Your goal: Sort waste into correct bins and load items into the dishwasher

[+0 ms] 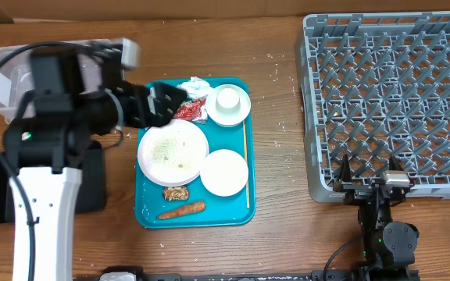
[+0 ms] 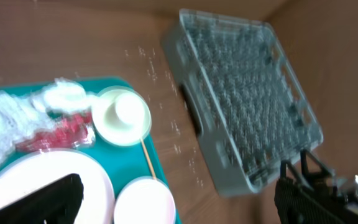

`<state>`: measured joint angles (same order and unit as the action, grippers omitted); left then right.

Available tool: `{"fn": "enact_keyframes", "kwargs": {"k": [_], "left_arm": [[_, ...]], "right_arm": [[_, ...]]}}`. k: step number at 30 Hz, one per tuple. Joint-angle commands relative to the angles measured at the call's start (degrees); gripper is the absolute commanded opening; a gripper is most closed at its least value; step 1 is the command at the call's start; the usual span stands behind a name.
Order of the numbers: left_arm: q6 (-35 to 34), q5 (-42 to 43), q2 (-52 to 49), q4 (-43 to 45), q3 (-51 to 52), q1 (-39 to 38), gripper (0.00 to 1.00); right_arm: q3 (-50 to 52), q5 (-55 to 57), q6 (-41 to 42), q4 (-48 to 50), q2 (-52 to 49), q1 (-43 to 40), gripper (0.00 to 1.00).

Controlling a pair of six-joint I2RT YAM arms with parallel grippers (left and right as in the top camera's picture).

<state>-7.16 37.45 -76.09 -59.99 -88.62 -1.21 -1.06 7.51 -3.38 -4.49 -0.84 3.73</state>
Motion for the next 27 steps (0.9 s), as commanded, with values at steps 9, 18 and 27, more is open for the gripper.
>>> {"fn": "enact_keyframes", "kwargs": {"k": [9,18,27], "left_arm": [[0.35,-24.96,-3.34,-10.78,-7.45,-25.9,1.0],[-1.11,-24.68,-9.01,-11.72,-7.1,-36.22,1.0],[-4.87,-33.38,-20.92,-14.01,-7.1,-41.2,1.0]], "right_arm": [[0.59,-0.09,0.17,0.31,0.68,-0.31,1.0],[0.59,-0.09,0.17,0.31,0.68,-0.31,1.0],[0.59,-0.09,0.17,0.31,0.68,-0.31,1.0]]}}
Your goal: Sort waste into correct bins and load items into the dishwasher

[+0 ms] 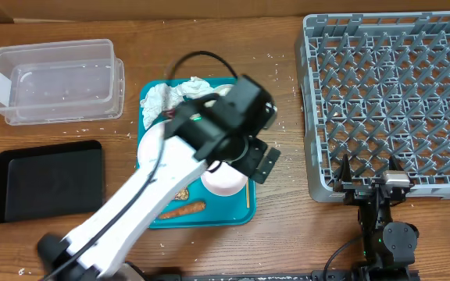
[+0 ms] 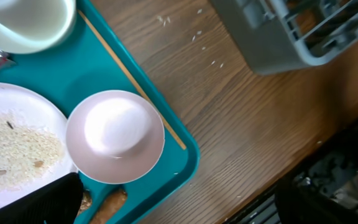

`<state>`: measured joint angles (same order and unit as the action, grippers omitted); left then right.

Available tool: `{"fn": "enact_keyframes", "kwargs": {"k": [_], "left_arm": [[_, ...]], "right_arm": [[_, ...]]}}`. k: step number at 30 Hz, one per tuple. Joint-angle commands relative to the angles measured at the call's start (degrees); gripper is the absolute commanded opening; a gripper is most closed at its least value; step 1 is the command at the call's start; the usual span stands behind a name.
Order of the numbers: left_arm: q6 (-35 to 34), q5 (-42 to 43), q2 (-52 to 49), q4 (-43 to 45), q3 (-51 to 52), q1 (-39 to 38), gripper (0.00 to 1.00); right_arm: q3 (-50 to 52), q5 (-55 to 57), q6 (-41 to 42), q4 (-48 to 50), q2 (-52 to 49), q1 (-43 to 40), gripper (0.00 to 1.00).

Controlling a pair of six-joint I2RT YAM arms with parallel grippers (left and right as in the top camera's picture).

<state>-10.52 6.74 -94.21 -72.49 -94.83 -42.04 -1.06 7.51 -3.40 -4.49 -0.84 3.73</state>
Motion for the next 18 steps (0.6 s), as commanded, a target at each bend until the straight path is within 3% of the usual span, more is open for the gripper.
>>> {"fn": "enact_keyframes", "kwargs": {"k": [1,18], "left_arm": [[-1.51,-2.95,-3.82,-2.36,-0.9,-0.37,1.0],[-13.6,-0.76,-17.88,-8.07,-0.9,-0.37,1.0]], "right_arm": [[0.59,-0.09,0.2,0.31,0.68,-0.31,1.0],[0.59,-0.09,0.2,0.31,0.68,-0.31,1.0]]}}
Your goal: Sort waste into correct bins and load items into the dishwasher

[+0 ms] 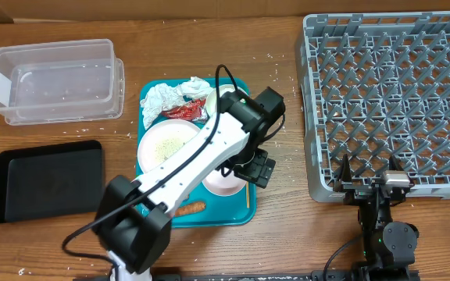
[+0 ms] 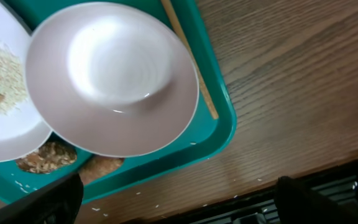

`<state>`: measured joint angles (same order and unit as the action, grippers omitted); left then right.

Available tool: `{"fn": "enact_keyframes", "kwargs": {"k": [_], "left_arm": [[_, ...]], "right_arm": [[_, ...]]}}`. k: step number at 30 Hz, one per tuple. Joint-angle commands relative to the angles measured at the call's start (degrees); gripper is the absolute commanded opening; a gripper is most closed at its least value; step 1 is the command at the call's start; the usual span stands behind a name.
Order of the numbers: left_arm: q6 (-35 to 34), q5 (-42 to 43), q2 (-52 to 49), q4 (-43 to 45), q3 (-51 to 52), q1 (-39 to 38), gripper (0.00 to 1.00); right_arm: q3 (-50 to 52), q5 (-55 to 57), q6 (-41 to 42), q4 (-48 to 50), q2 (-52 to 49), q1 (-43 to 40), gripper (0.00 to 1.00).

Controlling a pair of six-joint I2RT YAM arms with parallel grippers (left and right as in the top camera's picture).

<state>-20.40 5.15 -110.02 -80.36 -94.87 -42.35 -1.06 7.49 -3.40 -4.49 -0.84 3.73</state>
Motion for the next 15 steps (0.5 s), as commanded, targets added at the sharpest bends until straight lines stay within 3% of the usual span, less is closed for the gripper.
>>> {"fn": "enact_keyframes", "kwargs": {"k": [1,15], "left_arm": [[-4.11,0.85,-2.54,-0.2,-0.85,-0.07,1.0],[-4.5,0.83,-5.86,1.86,-0.85,0.42,1.0]], "right_arm": [[0.59,-0.07,0.2,0.31,0.68,-0.31,1.0],[0.59,-0.07,0.2,0.31,0.68,-0.31,1.0]]}}
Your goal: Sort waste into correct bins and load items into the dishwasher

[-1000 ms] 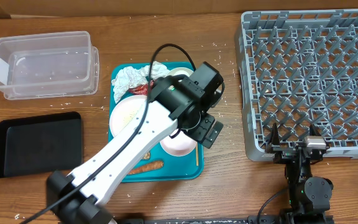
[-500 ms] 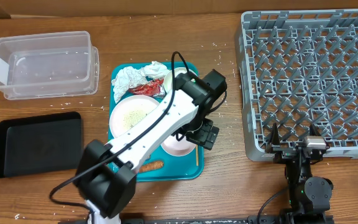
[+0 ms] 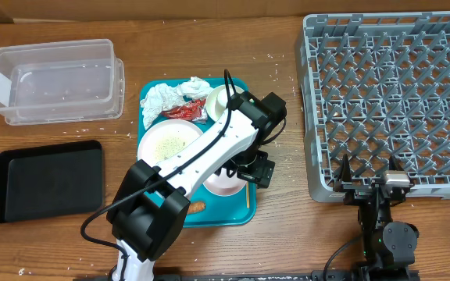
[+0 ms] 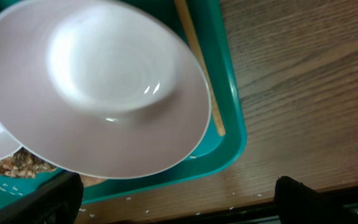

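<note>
A white bowl fills the left wrist view, lying in the teal tray beside a wooden chopstick. My left gripper hangs open just above the bowl's near rim, with its dark fingertips wide apart and nothing between them. Overhead, the left gripper covers part of the bowl at the tray's right side. The grey dish rack stands on the right. My right gripper rests at the rack's front edge with its fingers apart.
In the tray lie a rice-flecked plate, a small cup, a crumpled napkin, a red wrapper and a carrot. A clear container and a black tray sit on the left.
My left gripper has come closer to the white bowl, which now looks larger in the wrist view. The bowl, the tray and the right arm have not moved.
First my left arm was at the table's left, its gripper over the tray's upper left corner. Then it was across the tray, above the white bowl. Then it was lower, by the bowl's right rim, and now it hangs open still closer to the bowl.
</note>
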`<state>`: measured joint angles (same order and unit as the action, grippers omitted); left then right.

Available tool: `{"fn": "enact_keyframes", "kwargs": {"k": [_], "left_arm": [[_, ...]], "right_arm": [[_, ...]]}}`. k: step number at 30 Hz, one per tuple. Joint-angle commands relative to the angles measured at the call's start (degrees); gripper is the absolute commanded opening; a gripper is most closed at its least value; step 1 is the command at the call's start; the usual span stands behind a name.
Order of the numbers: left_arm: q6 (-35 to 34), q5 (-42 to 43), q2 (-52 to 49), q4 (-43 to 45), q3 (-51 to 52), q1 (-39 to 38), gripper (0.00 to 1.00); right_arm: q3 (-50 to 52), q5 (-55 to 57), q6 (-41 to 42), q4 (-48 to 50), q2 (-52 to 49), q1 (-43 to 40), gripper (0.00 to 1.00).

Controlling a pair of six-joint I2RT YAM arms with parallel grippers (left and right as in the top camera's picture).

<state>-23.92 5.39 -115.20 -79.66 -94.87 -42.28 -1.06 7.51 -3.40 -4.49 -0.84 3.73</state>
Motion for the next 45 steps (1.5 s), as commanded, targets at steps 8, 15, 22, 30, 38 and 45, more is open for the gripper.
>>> {"fn": "enact_keyframes", "kwargs": {"k": [8,15,22,30,38,45], "left_arm": [[-0.92,0.39,-0.68,6.08,-0.85,0.55,1.0],[5.7,0.81,-0.66,4.68,-2.64,3.19,1.0],[5.55,0.37,-0.26,0.85,-13.2,10.4,1.0],[5.51,-2.97,-0.31,8.48,-18.12,22.08,1.0],[5.51,-3.5,-1.29,14.4,-17.75,32.37,1.0],[5.53,-3.52,-5.51,13.51,-17.57,34.69,1.0]], "right_arm": [[0.59,-0.09,0.2,0.31,0.68,-0.31,1.0],[0.59,-0.09,0.2,0.31,0.68,-0.31,1.0],[0.59,-0.11,0.2,0.31,0.68,-0.31,1.0],[0.59,-0.09,0.2,0.31,0.68,-0.31,1.0],[0.59,-0.09,0.2,0.31,0.68,-0.31,1.0],[0.59,-0.09,0.2,0.31,0.68,-0.31,1.0]]}}
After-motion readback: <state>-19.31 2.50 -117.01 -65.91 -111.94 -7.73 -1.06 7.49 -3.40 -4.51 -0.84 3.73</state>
